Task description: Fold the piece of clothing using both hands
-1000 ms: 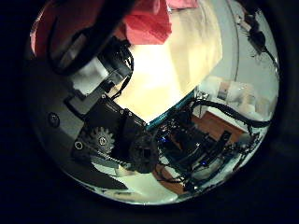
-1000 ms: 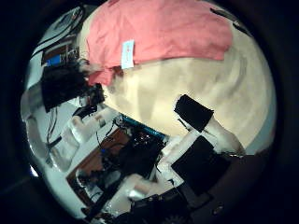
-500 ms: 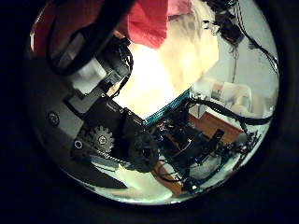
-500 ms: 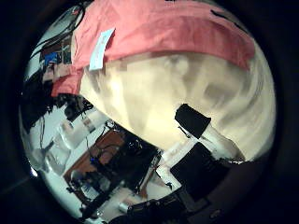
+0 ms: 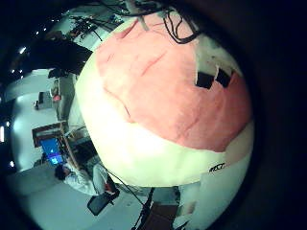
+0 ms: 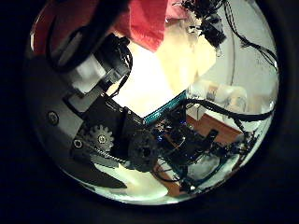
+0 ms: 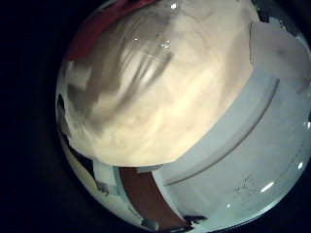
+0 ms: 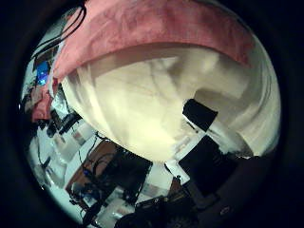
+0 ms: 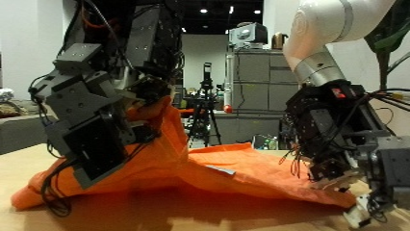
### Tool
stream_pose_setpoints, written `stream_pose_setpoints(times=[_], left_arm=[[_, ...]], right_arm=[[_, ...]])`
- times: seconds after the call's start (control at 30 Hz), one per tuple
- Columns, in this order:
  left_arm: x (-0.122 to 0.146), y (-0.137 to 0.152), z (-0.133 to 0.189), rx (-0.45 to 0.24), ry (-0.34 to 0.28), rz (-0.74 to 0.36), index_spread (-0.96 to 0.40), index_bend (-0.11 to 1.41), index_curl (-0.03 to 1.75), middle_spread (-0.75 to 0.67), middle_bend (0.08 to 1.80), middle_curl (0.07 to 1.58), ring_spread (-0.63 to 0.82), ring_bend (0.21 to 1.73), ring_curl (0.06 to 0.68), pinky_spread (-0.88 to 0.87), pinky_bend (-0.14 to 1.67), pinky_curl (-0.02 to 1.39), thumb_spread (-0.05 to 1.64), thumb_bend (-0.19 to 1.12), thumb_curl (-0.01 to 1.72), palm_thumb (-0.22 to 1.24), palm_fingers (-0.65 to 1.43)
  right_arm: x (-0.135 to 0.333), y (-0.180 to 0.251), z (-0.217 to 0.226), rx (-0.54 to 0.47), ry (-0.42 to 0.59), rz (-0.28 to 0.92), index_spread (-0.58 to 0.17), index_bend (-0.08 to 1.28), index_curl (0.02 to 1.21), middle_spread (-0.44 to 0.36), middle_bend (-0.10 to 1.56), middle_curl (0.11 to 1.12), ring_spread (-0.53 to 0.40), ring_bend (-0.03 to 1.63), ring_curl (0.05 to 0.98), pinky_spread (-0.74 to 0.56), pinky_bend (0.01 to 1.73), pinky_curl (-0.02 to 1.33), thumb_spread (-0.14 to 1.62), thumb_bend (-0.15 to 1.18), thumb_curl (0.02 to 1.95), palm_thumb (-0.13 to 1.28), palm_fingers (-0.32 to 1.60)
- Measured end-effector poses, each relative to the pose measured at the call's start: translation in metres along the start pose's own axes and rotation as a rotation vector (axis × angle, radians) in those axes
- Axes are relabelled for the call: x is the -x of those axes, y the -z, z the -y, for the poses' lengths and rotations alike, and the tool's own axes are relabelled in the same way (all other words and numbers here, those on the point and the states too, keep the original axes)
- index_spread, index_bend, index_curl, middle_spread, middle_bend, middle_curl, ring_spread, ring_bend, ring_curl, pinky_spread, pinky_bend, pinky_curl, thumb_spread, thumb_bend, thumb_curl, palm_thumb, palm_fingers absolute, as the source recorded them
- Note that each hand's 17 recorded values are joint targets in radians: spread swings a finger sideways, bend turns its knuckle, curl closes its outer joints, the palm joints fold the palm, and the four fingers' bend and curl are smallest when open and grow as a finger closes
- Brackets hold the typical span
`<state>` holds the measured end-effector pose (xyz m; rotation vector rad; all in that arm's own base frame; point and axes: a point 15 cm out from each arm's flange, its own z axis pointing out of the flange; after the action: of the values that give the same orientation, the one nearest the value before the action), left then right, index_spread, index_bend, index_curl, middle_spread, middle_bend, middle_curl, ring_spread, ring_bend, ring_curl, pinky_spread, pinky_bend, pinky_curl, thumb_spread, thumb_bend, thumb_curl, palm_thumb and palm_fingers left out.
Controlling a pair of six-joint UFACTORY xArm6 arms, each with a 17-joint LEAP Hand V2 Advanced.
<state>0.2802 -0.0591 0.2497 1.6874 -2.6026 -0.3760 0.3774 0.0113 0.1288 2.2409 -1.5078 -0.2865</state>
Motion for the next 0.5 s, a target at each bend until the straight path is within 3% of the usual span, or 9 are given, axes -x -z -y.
stream_pose_setpoints(times=[0.07, 0.13, 0.17, 0.27, 0.4, 0.5], left_arm=[[-0.001, 0.003, -0.001, -0.007, 0.003, -0.003, -0.62, 0.22, 0.73, -0.57, 0.88, 0.57, -0.59, 0.88, 0.413, -0.77, 0.93, 0.45, 1.44, 0.31, 0.77, 0.95, 1.13], [-0.001, 0.005, -0.001, -0.011, 0.004, -0.003, -0.62, 0.21, 0.74, -0.57, 0.88, 0.57, -0.59, 0.88, 0.414, -0.77, 0.93, 0.45, 1.44, 0.31, 0.78, 0.95, 1.13], [-0.002, 0.006, -0.002, -0.012, 0.004, -0.006, -0.62, 0.21, 0.74, -0.57, 0.88, 0.57, -0.59, 0.88, 0.414, -0.77, 0.93, 0.45, 1.44, 0.31, 0.78, 0.96, 1.13], [-0.004, 0.008, -0.006, -0.009, 0.001, -0.014, -0.63, 0.2, 0.76, -0.57, 0.88, 0.57, -0.59, 0.87, 0.416, -0.77, 0.93, 0.45, 1.44, 0.31, 0.79, 0.95, 1.13], [-0.005, 0.013, -0.01, -0.014, 0.002, -0.017, -0.63, 0.19, 0.77, -0.57, 0.88, 0.57, -0.6, 0.87, 0.418, -0.77, 0.93, 0.45, 1.44, 0.3, 0.79, 0.95, 1.13], [-0.004, 0.015, -0.02, 0.001, -0.005, -0.019, -0.64, 0.19, 0.78, -0.57, 0.88, 0.57, -0.6, 0.87, 0.419, -0.77, 0.94, 0.45, 1.45, 0.3, 0.8, 0.95, 1.13]], right_arm=[[-0.002, 0.003, 0.011, -0.045, -0.005, -0.007, -0.266, 0.09, 0.29, -0.08, 0.29, 0.39, -0.229, 0.76, 0.374, -0.36, 0.62, 0.33, 0.95, -0.01, 0.35, 0.85, 0.68], [-0.004, 0.006, 0.021, -0.091, -0.011, -0.013, -0.302, 0.13, 0.27, -0.128, 0.42, 0.44, -0.284, 0.88, 0.412, -0.43, 0.79, 0.38, 0.96, -0.01, 0.36, 0.89, 0.99], [-0.005, 0.008, 0.024, -0.107, -0.016, -0.014, -0.307, 0.13, 0.27, -0.137, 0.42, 0.45, -0.293, 0.89, 0.418, -0.44, 0.8, 0.39, 0.96, -0.01, 0.36, 0.89, 0.99], [-0.012, 0.016, 0.027, -0.145, -0.036, -0.014, -0.373, 0.42, 0.4, -0.18, 0.65, 0.57, -0.299, 0.97, 0.504, -0.43, 0.93, 0.5, 0.99, -0.01, 0.37, 0.92, 1.28], [-0.013, 0.027, 0.019, -0.17, -0.038, -0.021, -0.394, 0.71, 0.55, -0.197, 0.88, 0.69, -0.296, 1.08, 0.576, -0.4, 1.02, 0.59, 1.1, 0.0, 0.37, 0.94, 1.22], [-0.012, 0.029, 0.0, -0.185, -0.041, -0.023, -0.392, 0.85, 0.64, -0.204, 1.0, 0.76, -0.292, 1.15, 0.627, -0.37, 1.09, 0.66, 1.19, 0.04, 0.39, 1.01, 1.13]])
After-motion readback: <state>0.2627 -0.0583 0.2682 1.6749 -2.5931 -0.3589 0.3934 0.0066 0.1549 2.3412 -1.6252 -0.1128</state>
